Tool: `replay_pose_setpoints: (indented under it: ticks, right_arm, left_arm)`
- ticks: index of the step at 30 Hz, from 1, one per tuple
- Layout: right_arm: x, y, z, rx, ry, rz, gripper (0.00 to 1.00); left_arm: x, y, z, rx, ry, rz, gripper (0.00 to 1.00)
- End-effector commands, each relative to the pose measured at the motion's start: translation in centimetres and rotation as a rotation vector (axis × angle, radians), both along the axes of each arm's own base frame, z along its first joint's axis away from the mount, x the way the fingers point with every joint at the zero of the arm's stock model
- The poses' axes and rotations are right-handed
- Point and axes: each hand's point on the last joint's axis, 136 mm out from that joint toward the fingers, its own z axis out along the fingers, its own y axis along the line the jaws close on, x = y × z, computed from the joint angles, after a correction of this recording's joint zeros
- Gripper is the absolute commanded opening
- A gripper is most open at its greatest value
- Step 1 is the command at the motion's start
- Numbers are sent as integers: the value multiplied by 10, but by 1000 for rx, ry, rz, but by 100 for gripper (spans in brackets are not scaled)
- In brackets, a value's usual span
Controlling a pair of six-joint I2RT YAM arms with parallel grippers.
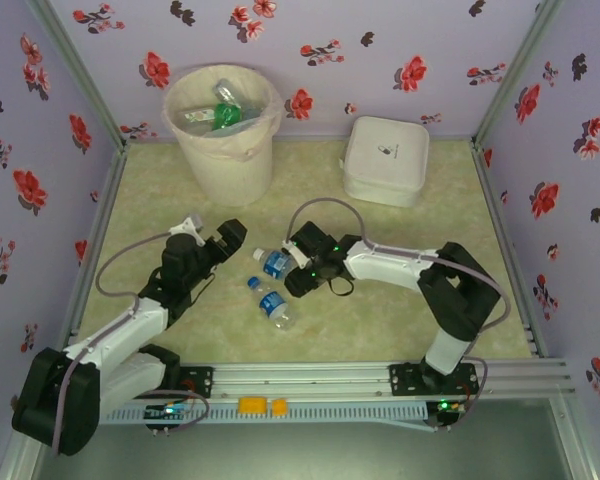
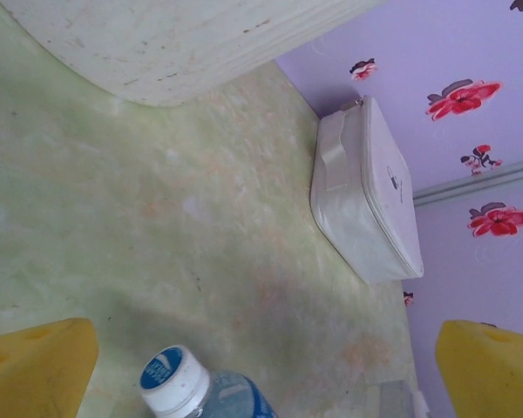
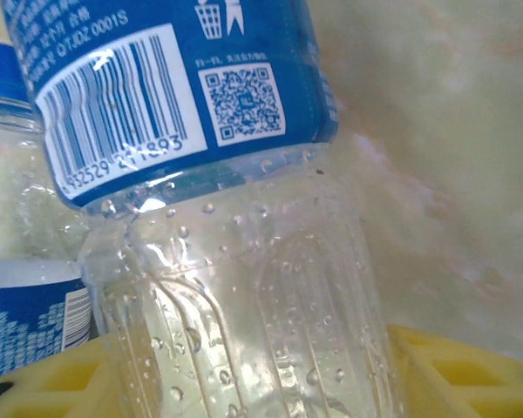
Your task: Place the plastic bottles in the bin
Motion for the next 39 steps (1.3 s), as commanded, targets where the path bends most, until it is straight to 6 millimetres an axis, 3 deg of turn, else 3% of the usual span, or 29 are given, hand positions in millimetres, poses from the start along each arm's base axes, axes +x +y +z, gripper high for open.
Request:
replay_pose_setpoints:
  ticks: [1,13,21,30,34,39]
  right_arm:
    - [17,-6,28,86,-76,-69,46]
    - [49,-41,95,285,-197,-257,41]
    - [47,-47,139,419,-285,-277,40]
    - [33,-42,178,582,-345,-216,41]
    - [30,-35,186,629,-348,-178,41]
    - [29,-25,192,682,-343,-147,41]
  left_arm:
    - [8,-9,31,-2,-91,-20,100]
    - [13,-38,67,11,-201,-96,100]
    - [18,-70,97,-10,-261,-208,100]
    - [-3,-107,141,-22,-392,-321,100]
    - [-16,-119,158,-27,-459,-369,100]
    - [-21,-130,162,-20,-476,-405,100]
